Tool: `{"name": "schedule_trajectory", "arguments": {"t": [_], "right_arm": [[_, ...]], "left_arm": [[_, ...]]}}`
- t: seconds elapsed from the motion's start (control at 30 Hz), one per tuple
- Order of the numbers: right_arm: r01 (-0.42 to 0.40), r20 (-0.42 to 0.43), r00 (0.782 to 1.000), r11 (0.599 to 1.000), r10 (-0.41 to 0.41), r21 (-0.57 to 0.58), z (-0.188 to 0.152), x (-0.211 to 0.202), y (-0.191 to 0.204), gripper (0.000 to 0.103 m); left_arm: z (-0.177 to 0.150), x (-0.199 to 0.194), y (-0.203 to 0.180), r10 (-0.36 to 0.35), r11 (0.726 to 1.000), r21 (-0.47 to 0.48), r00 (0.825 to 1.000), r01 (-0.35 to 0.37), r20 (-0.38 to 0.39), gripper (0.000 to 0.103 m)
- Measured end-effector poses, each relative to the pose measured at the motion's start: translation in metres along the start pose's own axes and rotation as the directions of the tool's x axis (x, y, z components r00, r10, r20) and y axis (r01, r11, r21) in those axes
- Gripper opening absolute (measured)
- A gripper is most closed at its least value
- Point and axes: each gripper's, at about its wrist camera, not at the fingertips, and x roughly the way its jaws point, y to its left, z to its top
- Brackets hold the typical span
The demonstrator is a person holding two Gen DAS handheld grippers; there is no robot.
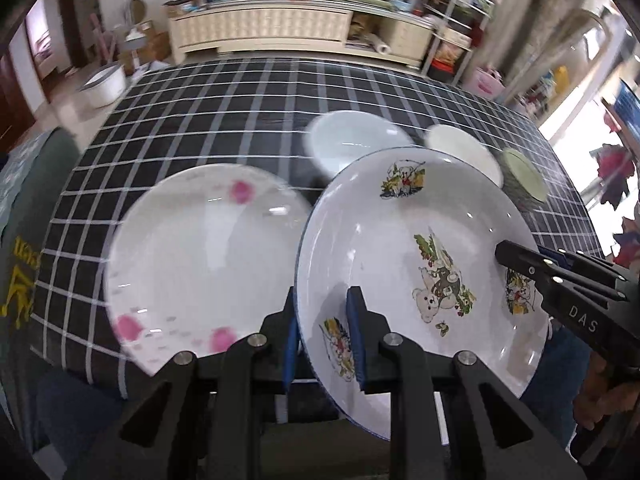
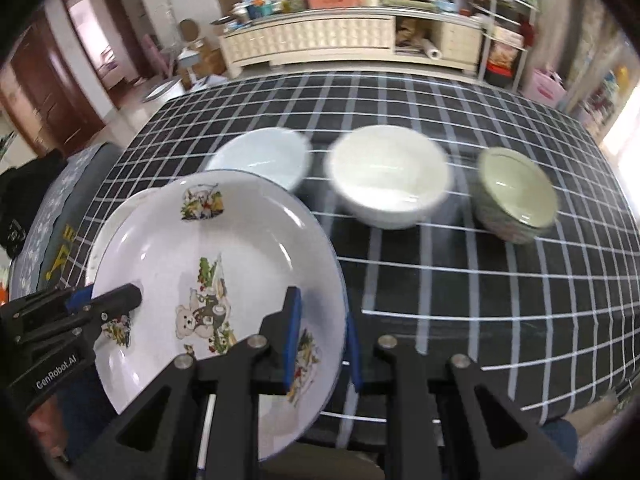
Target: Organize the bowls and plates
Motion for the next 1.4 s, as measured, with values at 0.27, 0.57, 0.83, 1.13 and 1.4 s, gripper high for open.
{"name": "schedule_trajectory", "arguments": {"t": [0.27, 0.57, 0.83, 1.13, 1.4], "right_arm": [[-0.051, -0.041, 0.998, 0.994, 0.047, -0.092, 0.008, 0.026, 0.067, 0.024], [-0.052, -0.093, 0.995, 0.985, 0.037, -0.165, 0.017, 0.054, 0.110, 0.024], [-0.032, -0.111, 0.994, 0.981, 0.011, -0.191, 0.027, 0.070, 0.133, 0.024], [-0.015, -0.117, 0.993, 0.975, -0.012, -0.224, 0.034, 0.084, 0.145, 0.024], [-0.011, -0.108, 0.994, 0.972, -0.015, -0.236, 0.036, 0.088, 0.144, 0.024]], "left_arm": [[-0.014, -0.014, 0.071, 0.047, 0.995, -0.088, 0.999, -0.048, -0.006, 0.019], [-0.019, -0.010, 0.109, 0.075, 0.986, -0.150, 0.997, -0.079, -0.034, 0.019], [-0.009, 0.005, 0.128, 0.070, 0.983, -0.166, 0.996, -0.079, -0.059, 0.019], [0.005, 0.022, 0.142, 0.085, 0.981, -0.170, 0.993, -0.098, -0.083, 0.019], [0.007, 0.024, 0.142, 0.084, 0.981, -0.166, 0.991, -0.100, -0.101, 0.022]]}}
